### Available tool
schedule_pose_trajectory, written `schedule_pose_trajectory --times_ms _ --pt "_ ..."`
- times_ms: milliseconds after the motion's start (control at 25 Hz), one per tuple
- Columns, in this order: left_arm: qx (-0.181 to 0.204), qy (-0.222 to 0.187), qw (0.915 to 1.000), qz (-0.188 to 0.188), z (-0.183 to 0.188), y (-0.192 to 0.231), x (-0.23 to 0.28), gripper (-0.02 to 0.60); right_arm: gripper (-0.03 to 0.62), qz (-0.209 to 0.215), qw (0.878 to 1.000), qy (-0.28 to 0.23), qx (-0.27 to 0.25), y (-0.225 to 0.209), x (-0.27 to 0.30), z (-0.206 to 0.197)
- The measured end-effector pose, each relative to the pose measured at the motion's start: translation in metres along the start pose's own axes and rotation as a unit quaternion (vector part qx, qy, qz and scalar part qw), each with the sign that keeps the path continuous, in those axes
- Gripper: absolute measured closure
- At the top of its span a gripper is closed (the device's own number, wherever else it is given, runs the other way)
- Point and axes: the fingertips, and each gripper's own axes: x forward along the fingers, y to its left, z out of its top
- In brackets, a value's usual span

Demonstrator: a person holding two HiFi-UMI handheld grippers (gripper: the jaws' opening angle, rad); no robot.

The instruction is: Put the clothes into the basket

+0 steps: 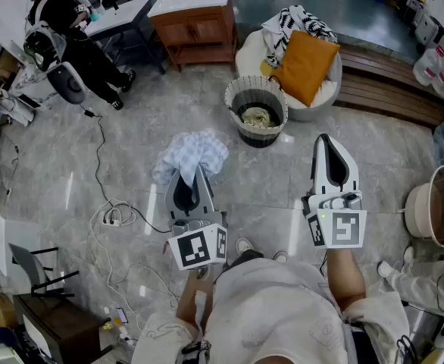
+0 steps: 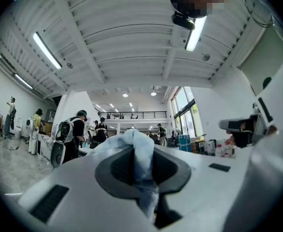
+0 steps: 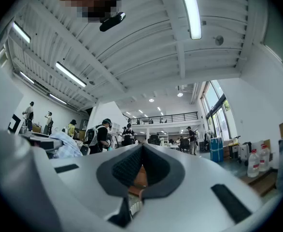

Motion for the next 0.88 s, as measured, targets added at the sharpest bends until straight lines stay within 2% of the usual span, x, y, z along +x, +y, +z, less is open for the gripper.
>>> schedule_pose_trajectory --times_ms 160,280,560,880 --pt "-0.001 0.018 0.9998 0.005 0.007 -0.023 -0.035 0.531 0.606 0.000 1.000 0.005 0.000 -0.012 -0.039 0.012" --pt "0.004 0.015 0.9999 0.007 0.014 -0.044 -0.051 0.531 0.606 0.000 1.000 0.002 0.001 -0.024 -0.061 0.017" --pt "-0.004 0.013 0.9999 0.006 0.024 -0.090 -0.070 0.531 0.606 0.003 1.000 -0.004 0.026 -0.052 -0.101 0.019" --pt "-0.010 0.030 0.9995 -0.005 0.015 -0.130 -0.086 0.531 0.606 0.006 0.999 0.008 0.032 -0.072 -0.134 0.010"
